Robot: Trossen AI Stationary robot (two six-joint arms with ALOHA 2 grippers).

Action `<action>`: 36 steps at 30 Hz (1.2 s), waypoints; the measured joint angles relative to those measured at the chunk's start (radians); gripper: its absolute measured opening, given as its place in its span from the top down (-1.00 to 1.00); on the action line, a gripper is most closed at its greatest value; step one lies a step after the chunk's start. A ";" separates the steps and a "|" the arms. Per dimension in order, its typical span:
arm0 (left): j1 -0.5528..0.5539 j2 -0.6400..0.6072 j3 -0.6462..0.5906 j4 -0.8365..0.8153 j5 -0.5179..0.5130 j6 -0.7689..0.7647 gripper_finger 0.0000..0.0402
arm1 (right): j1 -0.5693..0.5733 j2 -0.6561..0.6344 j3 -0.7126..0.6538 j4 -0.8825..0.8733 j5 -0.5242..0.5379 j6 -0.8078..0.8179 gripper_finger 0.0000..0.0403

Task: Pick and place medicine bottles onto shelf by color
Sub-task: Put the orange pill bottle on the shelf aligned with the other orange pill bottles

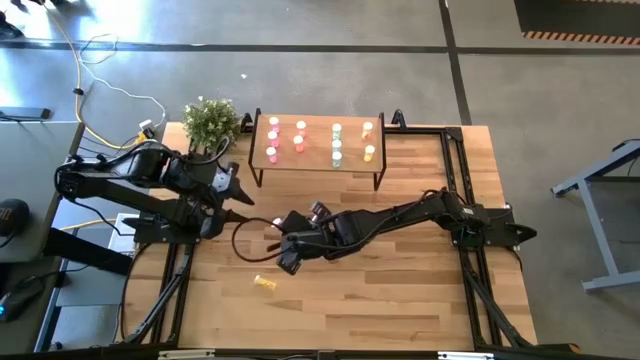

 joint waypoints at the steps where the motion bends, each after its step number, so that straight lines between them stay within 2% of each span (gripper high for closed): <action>1: 0.000 0.004 0.000 0.009 0.015 0.008 -0.06 | 0.000 0.000 0.000 0.027 -0.010 -0.029 0.61; 6: 0.000 0.035 0.000 0.050 0.037 0.024 -0.06 | 0.000 -0.001 0.000 0.063 -0.026 -0.134 0.61; 11: 0.000 0.088 0.000 0.070 0.056 0.024 -0.06 | -0.004 -0.001 0.000 0.068 -0.027 -0.168 0.61; 20: -0.004 0.162 0.000 0.109 0.068 0.025 -0.06 | -0.011 -0.001 -0.001 0.076 -0.032 -0.180 0.61; 30: -0.008 0.195 -0.001 0.143 0.140 0.025 -0.06 | -0.021 -0.001 -0.002 0.100 -0.028 -0.177 0.61; 36: -0.008 0.194 -0.001 0.159 0.131 0.024 -0.06 | -0.025 -0.001 -0.002 0.101 -0.061 -0.170 0.61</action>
